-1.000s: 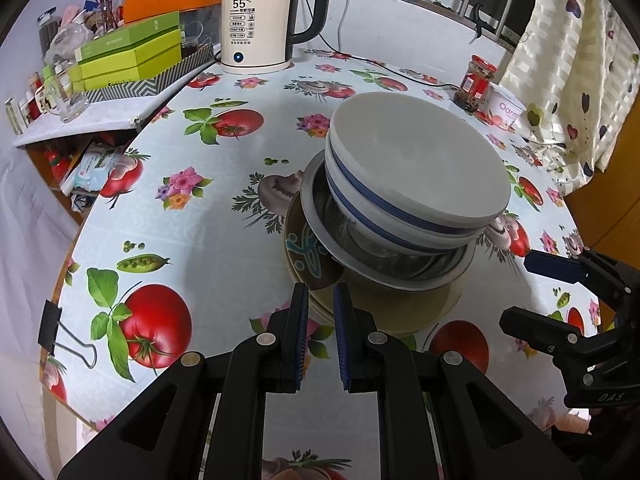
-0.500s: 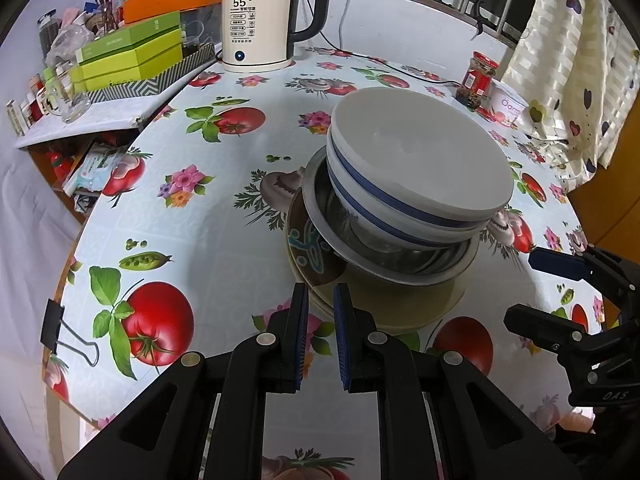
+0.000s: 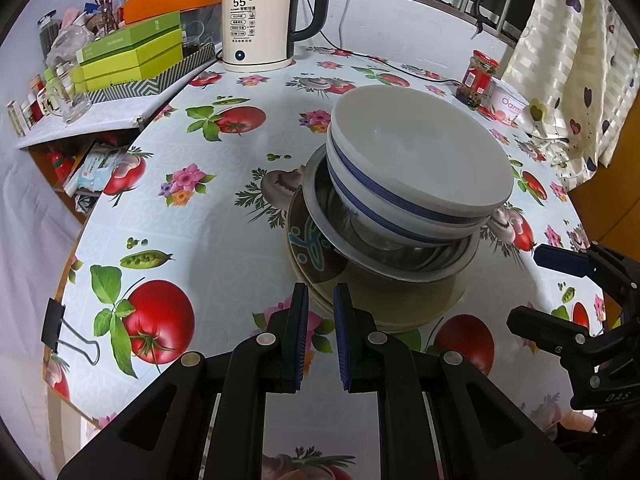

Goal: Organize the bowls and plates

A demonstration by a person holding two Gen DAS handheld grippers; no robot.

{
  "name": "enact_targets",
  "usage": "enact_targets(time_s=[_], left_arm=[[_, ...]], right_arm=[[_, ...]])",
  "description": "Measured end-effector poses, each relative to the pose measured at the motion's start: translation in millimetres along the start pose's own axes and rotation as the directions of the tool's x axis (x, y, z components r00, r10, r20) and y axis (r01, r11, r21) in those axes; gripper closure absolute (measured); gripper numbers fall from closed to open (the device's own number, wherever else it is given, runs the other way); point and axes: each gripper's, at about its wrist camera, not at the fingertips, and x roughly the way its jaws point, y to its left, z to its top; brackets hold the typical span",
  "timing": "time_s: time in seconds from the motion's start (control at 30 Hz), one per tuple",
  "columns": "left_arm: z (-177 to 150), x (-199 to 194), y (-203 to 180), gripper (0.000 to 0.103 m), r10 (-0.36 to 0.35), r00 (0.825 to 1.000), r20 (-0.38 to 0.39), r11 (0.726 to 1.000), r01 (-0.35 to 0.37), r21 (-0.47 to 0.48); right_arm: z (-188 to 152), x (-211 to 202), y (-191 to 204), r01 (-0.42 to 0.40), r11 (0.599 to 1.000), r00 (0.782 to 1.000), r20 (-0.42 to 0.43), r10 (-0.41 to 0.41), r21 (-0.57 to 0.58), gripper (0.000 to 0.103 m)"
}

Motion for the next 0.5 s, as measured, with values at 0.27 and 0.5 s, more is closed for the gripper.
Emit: enact_targets(time_s=[0.27,0.5], left_arm=[[-1.4,-0.1,-0.4,0.09,0.005,1.0,-0.001,1.0,-0.005,0.002],[-3.1,1.1,-0.2,0.09,0.007,1.0,-0.006,1.0,-0.007,0.001]], right_arm=[[-0.3,-0.1,-0.2,-0.001,1.0,1.0,-0.002,0.001,0.0,0.023],[-2.0,-0.2,-0.8,0.0,1.0,1.0,-0.005,0.0,0.002,0.023]])
